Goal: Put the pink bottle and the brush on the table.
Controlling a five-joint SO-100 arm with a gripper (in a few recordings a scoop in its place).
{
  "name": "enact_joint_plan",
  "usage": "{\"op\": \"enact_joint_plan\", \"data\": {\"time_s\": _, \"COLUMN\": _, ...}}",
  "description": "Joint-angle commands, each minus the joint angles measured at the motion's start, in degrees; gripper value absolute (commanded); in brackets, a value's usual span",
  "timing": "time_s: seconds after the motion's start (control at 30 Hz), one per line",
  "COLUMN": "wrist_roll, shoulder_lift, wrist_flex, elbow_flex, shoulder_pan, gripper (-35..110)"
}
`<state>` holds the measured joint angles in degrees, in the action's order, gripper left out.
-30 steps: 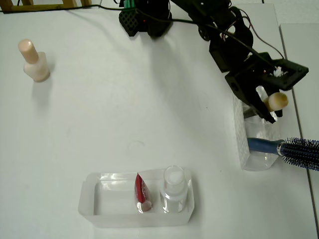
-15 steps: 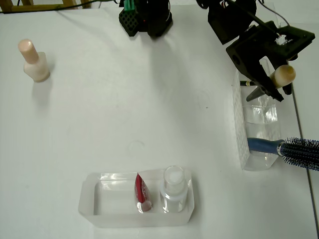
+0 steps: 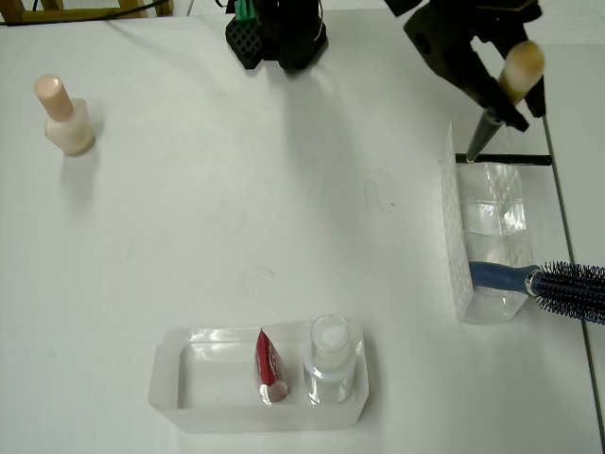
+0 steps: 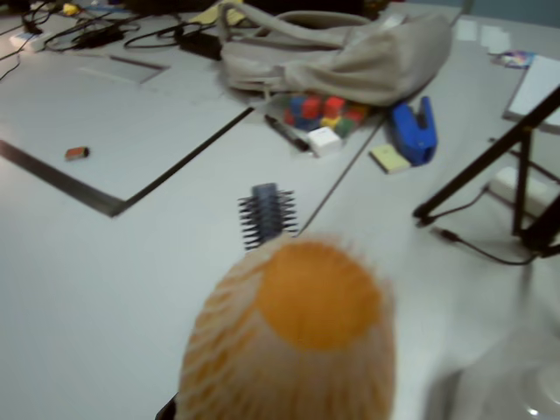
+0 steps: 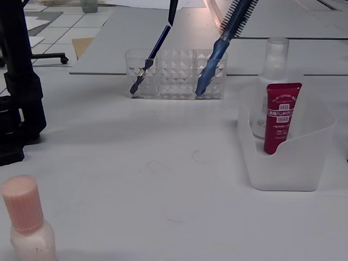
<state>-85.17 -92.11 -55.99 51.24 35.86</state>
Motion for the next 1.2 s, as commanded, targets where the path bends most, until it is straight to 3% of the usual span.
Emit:
{"op": "enact_joint_plan", "data": {"time_s": 0.0, "wrist_roll": -0.88, "shoulder_lift": -6.42, "wrist_flex": -0.88, "elbow_flex": 1.23, "shoulder_pan": -2.55, "gripper": 0}}
{"op": "enact_joint_plan", "data": {"time_s": 0.53, "wrist_roll": -9.05, "shoulder_lift": -27.16, "wrist_flex": -1.14, "elbow_flex": 31.73, "shoulder_pan": -23.03, "gripper": 0}}
{"op": "enact_joint_plan", "data": {"time_s": 0.9, "wrist_roll": -12.39, "shoulder_lift": -29.18, "wrist_flex": -18.72, "elbow_flex": 34.72, "shoulder_pan": -36.21, "gripper": 0}}
{"op": "enact_joint_plan", "data": {"time_s": 1.17, "wrist_roll": -18.02, "shoulder_lift": -29.53, "wrist_flex": -24.87, "elbow_flex": 39.11, "shoulder_pan": -46.41, "gripper": 0}}
